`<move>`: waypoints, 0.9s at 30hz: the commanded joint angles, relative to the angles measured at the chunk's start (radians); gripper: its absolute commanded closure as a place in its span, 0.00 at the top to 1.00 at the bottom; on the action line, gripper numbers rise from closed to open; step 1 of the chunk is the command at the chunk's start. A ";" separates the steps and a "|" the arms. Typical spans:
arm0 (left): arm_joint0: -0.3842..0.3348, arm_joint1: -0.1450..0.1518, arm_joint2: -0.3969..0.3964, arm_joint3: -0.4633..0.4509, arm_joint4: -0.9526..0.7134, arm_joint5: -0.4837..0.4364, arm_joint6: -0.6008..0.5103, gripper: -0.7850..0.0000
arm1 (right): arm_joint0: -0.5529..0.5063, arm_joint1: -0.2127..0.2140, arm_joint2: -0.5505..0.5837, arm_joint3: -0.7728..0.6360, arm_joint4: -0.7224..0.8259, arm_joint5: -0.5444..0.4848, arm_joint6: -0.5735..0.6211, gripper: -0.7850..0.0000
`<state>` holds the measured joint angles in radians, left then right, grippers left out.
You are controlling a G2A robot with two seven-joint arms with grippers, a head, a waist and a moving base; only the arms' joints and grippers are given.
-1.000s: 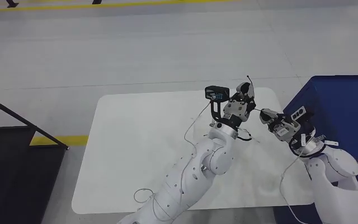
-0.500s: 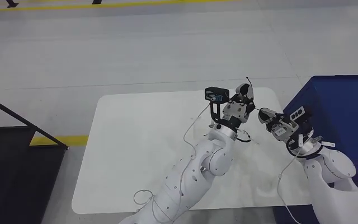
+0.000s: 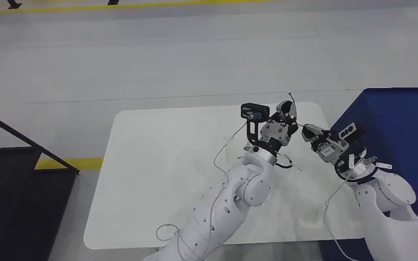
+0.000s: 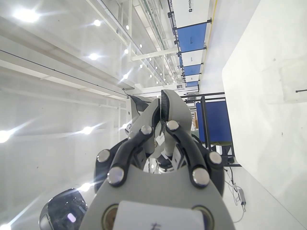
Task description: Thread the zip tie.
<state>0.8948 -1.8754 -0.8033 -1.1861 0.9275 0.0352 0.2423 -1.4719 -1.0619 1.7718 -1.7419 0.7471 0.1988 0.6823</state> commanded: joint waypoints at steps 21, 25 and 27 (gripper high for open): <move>-0.019 -0.013 0.012 0.048 0.003 0.018 -0.014 0.00 | 0.015 0.003 0.006 0.018 0.024 -0.007 0.011 0.00; -0.020 -0.014 0.011 0.048 -0.005 0.022 -0.015 0.00 | 0.023 0.002 0.010 0.023 0.046 -0.001 -0.001 0.00; -0.020 -0.013 0.011 0.047 -0.004 0.025 -0.014 0.00 | 0.027 0.002 0.012 0.024 0.053 0.002 -0.005 0.00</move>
<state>0.8748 -1.8889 -0.7925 -1.1383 0.9227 0.0586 0.2278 -1.4465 -1.0598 1.7832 -1.7184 0.7965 0.1991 0.6781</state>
